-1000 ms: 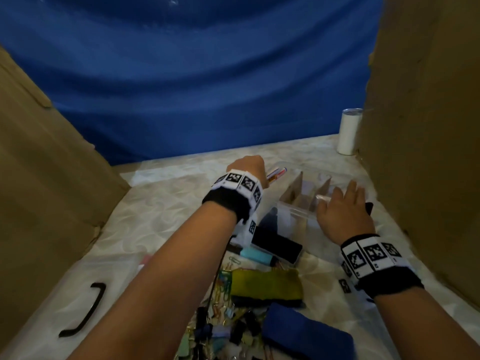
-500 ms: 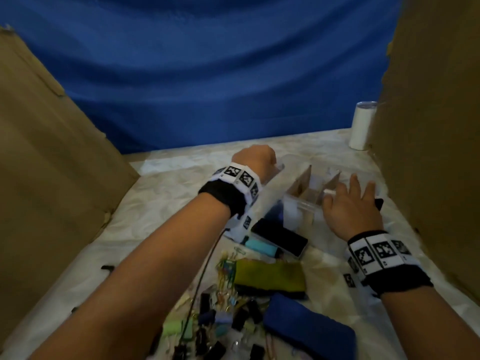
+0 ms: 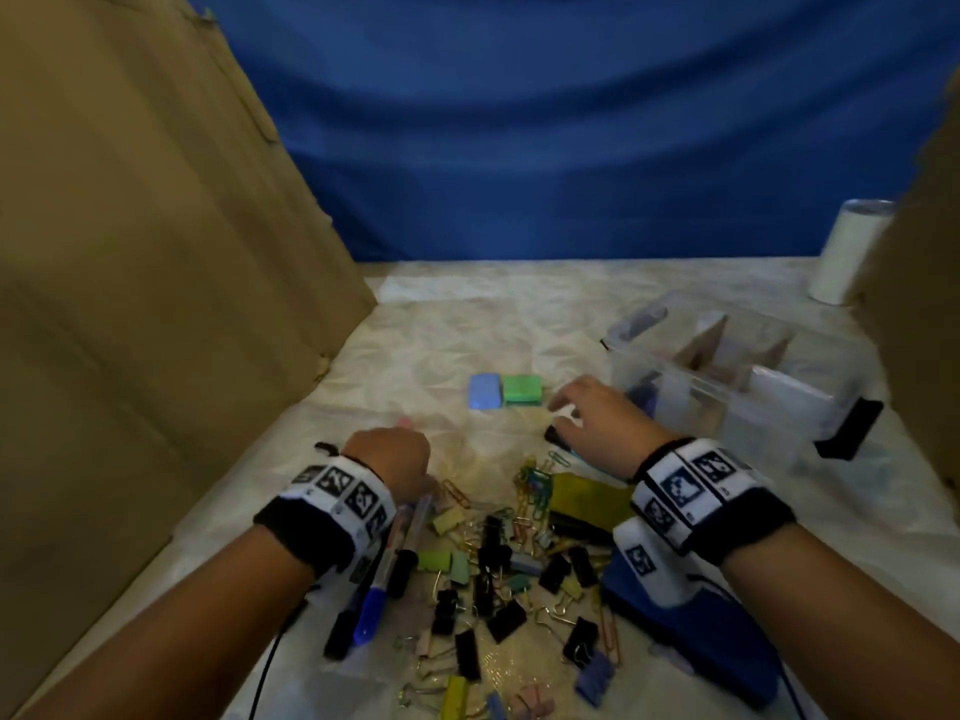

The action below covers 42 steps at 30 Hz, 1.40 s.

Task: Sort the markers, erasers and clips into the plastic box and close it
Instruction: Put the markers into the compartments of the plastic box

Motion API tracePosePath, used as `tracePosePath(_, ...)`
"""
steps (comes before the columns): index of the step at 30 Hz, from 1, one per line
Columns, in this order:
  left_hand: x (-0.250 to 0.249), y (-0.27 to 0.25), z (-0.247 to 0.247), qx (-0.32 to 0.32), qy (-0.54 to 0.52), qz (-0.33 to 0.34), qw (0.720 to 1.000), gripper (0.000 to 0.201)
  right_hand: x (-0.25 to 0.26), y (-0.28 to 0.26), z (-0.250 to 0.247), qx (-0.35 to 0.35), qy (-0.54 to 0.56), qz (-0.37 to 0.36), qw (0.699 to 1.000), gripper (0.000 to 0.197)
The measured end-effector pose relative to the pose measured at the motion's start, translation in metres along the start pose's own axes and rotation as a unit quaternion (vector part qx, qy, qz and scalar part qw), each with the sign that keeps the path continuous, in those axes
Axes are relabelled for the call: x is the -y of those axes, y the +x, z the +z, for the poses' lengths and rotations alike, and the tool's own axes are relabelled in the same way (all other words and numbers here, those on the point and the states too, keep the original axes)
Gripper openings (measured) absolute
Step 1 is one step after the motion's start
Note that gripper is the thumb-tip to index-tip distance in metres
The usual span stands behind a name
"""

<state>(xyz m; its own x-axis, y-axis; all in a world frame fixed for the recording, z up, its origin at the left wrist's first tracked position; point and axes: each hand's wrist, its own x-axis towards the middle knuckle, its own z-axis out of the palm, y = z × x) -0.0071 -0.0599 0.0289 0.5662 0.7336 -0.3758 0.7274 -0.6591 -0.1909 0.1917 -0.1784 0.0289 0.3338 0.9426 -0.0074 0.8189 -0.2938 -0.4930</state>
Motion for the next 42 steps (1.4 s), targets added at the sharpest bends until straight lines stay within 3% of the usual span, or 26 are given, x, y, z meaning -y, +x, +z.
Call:
tracePosePath(3, -0.001, -0.011, 0.020, -0.008, -0.006, -0.021, 1.000, 0.044, -0.002, 0.020, 0.015, 0.095, -0.168, 0.076, 0.978, 0.037)
tracePosePath(8, -0.009, -0.013, 0.023, -0.028, -0.007, -0.020, 0.999, 0.040, -0.011, 0.034, 0.031, 0.129, -0.301, 0.064, 0.943, 0.030)
tracePosePath(15, -0.007, 0.003, 0.026, -0.023, -0.009, 0.001, 1.000, 0.038, -0.026, 0.037, 0.033, 0.105, -0.265, 0.059, 0.957, 0.019)
tracePosePath(20, -0.007, -0.001, -0.011, -0.021, -0.056, 0.000, 0.998, 0.027, -0.014, 0.029, 0.002, 0.080, -0.169, 0.055, 0.981, 0.032)
tracePosePath(22, -0.004, 0.007, -0.020, -0.053, -0.104, 0.013, 0.993, 0.033, -0.001, 0.024, -0.032, 0.025, -0.076, 0.033, 0.996, 0.033)
tracePosePath(24, -0.001, 0.014, -0.027, -0.077, -0.159, 0.027, 0.984, 0.033, 0.007, 0.020, -0.069, -0.072, -0.008, 0.003, 0.997, 0.037)
tracePosePath(27, -0.002, 0.026, -0.034, -0.099, -0.215, 0.057, 0.970, 0.022, 0.007, 0.023, -0.111, -0.194, -0.018, -0.030, 0.980, 0.038)
tracePosePath(29, -0.004, 0.033, -0.034, -0.097, -0.242, 0.072, 0.963, 0.020, -0.004, 0.035, -0.124, -0.218, -0.057, -0.008, 0.974, 0.036)
tracePosePath(34, -0.014, 0.046, -0.023, -0.102, -0.283, 0.089, 0.949, 0.021, -0.026, 0.059, -0.116, -0.120, -0.142, 0.120, 0.975, 0.040)
tracePosePath(40, -0.012, 0.035, -0.020, -0.082, -0.325, 0.097, 0.937, 0.027, -0.032, 0.063, -0.104, -0.037, -0.180, 0.188, 0.965, 0.034)
tracePosePath(42, -0.009, 0.029, -0.017, -0.078, -0.334, 0.090, 0.935, 0.037, -0.032, 0.055, -0.104, -0.030, -0.160, 0.201, 0.966, 0.032)
